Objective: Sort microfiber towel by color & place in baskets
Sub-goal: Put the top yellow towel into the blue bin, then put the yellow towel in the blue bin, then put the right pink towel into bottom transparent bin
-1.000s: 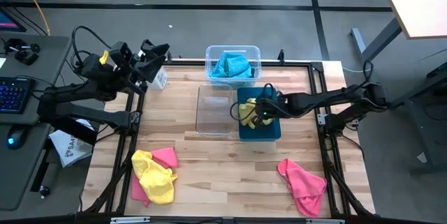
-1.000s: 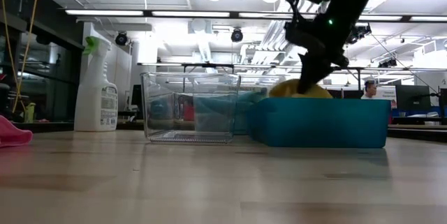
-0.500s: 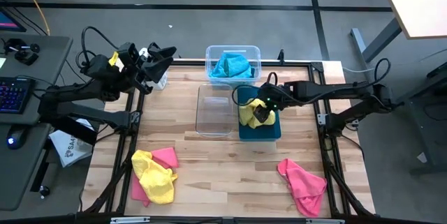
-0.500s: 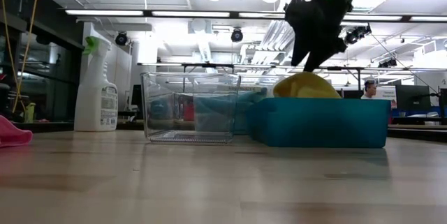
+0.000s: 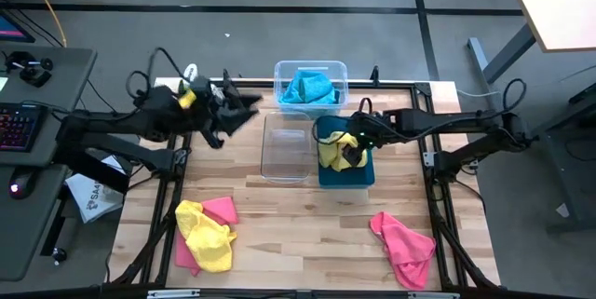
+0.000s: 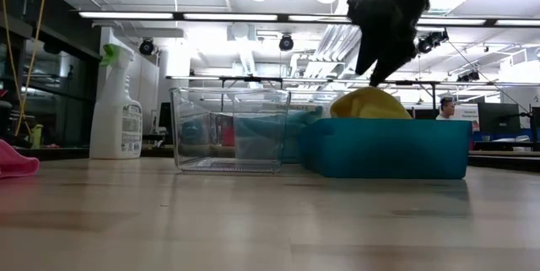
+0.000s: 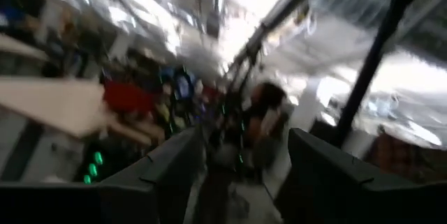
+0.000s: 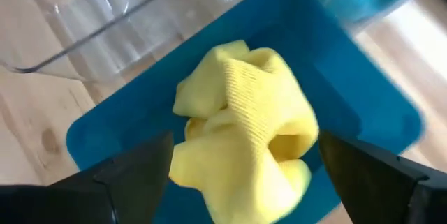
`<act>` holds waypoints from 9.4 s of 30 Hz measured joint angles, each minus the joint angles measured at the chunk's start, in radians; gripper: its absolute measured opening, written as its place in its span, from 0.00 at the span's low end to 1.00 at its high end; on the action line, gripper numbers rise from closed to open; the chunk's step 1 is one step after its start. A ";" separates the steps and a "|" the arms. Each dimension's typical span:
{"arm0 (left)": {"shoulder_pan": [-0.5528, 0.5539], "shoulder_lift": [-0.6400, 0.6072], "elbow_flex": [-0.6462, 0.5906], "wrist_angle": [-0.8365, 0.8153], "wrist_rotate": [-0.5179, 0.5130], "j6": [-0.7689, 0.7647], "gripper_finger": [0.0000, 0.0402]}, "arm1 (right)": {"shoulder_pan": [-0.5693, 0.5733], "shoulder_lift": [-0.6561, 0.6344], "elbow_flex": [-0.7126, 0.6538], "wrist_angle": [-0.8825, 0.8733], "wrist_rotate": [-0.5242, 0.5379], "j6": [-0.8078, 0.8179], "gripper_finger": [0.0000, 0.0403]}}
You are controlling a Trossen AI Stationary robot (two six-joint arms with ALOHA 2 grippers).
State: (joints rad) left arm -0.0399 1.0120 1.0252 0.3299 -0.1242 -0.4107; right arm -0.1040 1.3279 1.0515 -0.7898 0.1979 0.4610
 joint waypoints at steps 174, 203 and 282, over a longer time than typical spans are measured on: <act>0.050 1.016 0.525 -0.465 0.088 0.257 0.53 | 0.060 -0.464 0.109 -0.041 0.407 0.239 0.86; 0.024 0.141 0.010 -0.484 -0.313 0.104 0.61 | 0.137 -0.059 -0.297 0.410 0.081 0.505 0.01; -0.068 -0.101 -0.020 -0.201 -0.343 0.177 0.60 | 0.889 0.102 -0.104 -0.215 -0.264 1.185 0.04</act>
State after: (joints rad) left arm -0.1081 0.9108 1.0054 0.1288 -0.4667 -0.2338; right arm 0.7854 1.4300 0.9475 -1.0046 -0.0659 1.6465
